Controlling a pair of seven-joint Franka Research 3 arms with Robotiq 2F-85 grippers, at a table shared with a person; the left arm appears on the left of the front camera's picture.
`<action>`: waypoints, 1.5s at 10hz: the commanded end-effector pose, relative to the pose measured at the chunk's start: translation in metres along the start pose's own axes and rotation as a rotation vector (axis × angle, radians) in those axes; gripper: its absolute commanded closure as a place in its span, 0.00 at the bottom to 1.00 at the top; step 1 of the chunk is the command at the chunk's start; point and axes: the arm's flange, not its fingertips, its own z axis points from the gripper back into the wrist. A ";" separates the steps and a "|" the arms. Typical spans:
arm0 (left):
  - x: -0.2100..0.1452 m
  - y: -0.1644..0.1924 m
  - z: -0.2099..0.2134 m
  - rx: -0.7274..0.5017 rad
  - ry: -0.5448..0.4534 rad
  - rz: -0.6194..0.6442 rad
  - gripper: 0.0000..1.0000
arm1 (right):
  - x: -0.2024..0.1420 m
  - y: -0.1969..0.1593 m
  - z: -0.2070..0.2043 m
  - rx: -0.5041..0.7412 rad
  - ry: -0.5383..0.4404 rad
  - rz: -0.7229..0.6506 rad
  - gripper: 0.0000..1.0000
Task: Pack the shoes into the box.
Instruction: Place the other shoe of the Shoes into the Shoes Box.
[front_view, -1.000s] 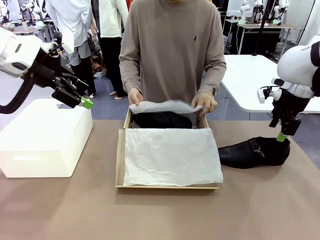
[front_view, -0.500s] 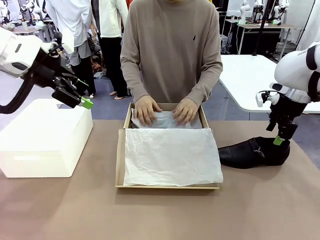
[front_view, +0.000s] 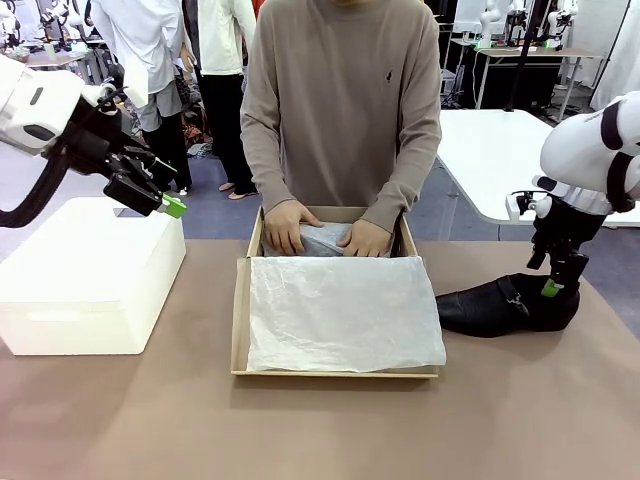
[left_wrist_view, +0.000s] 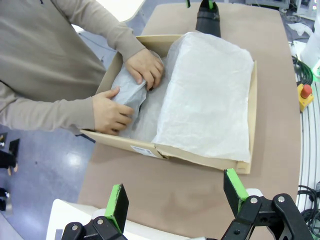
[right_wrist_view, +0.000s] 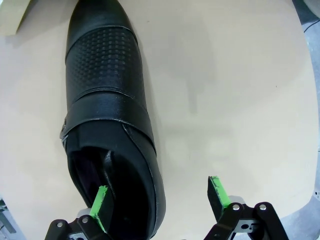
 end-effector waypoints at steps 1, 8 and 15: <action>-0.001 0.002 0.000 -0.011 -0.018 -0.013 0.00 | -0.003 -0.011 -0.005 -0.029 -0.034 0.053 0.00; -0.001 0.002 0.000 -0.011 -0.018 -0.013 0.00 | -0.002 -0.019 -0.018 0.018 -0.026 0.055 0.31; -0.001 0.002 0.000 -0.011 -0.018 -0.013 0.00 | -0.004 -0.017 -0.013 0.056 -0.037 0.063 1.00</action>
